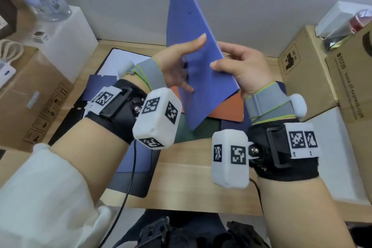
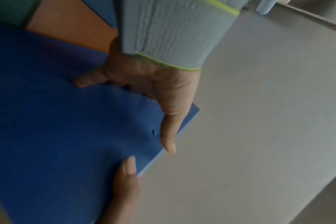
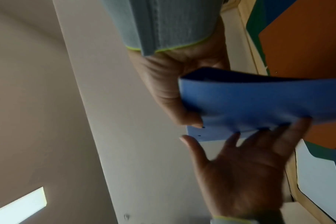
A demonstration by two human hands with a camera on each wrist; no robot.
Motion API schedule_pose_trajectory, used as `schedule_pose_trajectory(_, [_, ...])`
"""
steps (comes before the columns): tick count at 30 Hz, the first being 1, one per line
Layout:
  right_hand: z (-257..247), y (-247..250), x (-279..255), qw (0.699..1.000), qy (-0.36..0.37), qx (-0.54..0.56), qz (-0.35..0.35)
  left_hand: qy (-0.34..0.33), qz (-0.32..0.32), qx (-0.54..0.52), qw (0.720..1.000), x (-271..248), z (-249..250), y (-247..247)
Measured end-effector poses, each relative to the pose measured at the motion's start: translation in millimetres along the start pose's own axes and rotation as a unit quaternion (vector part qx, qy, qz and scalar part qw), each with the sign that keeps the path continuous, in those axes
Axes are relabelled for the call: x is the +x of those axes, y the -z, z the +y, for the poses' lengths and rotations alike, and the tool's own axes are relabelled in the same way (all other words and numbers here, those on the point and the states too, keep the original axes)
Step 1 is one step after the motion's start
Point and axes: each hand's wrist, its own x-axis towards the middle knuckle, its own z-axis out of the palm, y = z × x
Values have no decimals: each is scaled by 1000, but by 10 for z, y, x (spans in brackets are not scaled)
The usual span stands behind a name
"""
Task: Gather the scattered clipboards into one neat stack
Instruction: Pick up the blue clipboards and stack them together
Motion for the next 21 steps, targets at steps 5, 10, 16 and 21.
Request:
schedule_pose_trajectory(5, [2,-337,-44,997,0,-14,-76,-17,7,-61,998,-92,37,105])
schedule_pose_trajectory(10, [291,-611,144,986,-62,-98,-119,-6,51,-203,978,-187,-339,526])
schedule_pose_trajectory(16, [974,-766,438,959,-163,-229,38,-1,134,-205,970,-427,-933,1128])
schedule_pose_trajectory(21, [1409,-962,450,960,-268,-64,53,3,185,-175,967,-719,-1278,1552])
